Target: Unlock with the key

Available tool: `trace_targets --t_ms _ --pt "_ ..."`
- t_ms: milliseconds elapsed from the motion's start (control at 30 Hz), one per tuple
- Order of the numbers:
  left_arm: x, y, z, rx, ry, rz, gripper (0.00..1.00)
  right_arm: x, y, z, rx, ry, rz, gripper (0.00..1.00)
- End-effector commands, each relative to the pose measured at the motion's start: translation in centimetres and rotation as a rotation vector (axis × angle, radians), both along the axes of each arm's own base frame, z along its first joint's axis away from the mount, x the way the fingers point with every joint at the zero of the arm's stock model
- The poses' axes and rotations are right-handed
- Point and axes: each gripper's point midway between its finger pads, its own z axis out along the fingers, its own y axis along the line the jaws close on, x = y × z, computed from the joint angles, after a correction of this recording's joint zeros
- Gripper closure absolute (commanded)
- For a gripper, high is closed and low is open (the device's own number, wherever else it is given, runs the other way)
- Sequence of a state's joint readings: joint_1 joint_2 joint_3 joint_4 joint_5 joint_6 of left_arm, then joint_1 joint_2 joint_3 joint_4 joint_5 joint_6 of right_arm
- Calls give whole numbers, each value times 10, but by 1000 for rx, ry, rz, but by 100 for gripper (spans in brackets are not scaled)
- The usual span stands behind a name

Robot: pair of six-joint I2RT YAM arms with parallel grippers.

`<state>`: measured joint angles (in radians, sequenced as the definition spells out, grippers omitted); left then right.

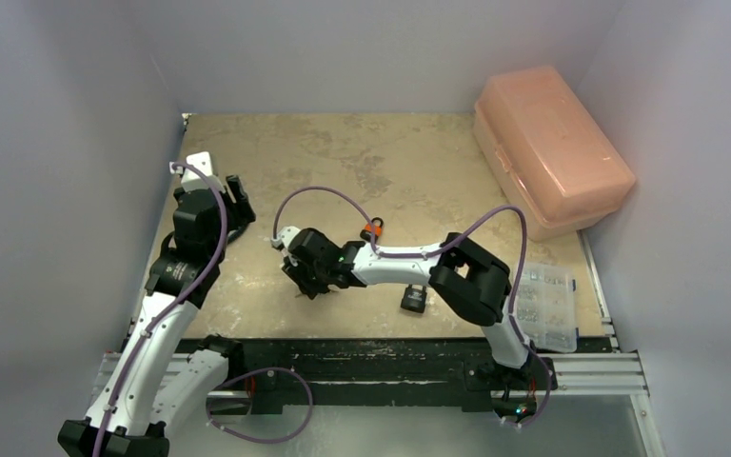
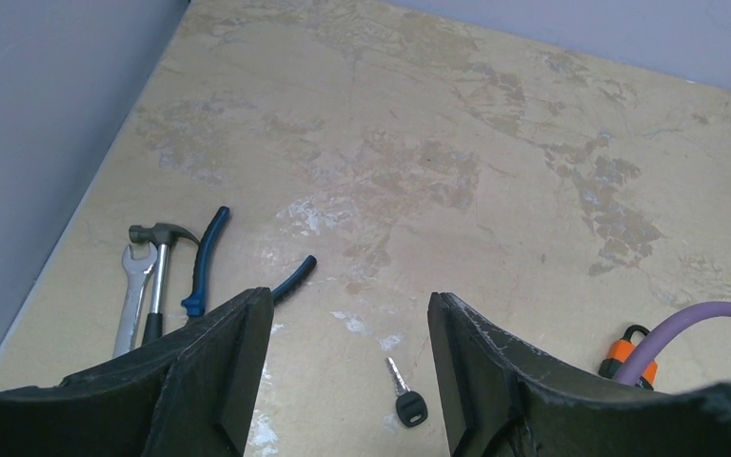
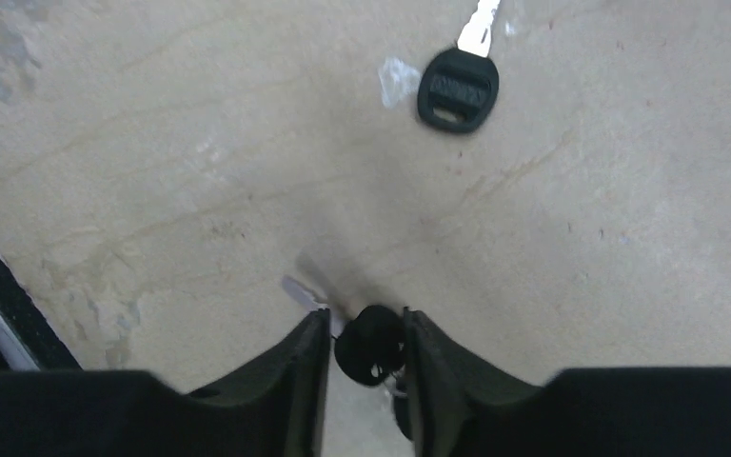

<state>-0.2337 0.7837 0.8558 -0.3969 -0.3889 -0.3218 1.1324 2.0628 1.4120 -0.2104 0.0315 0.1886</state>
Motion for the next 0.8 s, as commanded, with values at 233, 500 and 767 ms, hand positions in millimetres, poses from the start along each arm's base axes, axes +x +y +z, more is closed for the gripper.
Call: trace_targets --t_ms 233,500,767 --pt "6 -1 11 -19 -47 -7 35 10 -1 -6 -13 -49 -44 100" --pt "7 -2 9 -23 -42 -12 35 11 -10 13 39 -79 -80 100" --pt "9 -8 8 -27 -38 -45 35 10 -19 39 118 -112 -112 100"
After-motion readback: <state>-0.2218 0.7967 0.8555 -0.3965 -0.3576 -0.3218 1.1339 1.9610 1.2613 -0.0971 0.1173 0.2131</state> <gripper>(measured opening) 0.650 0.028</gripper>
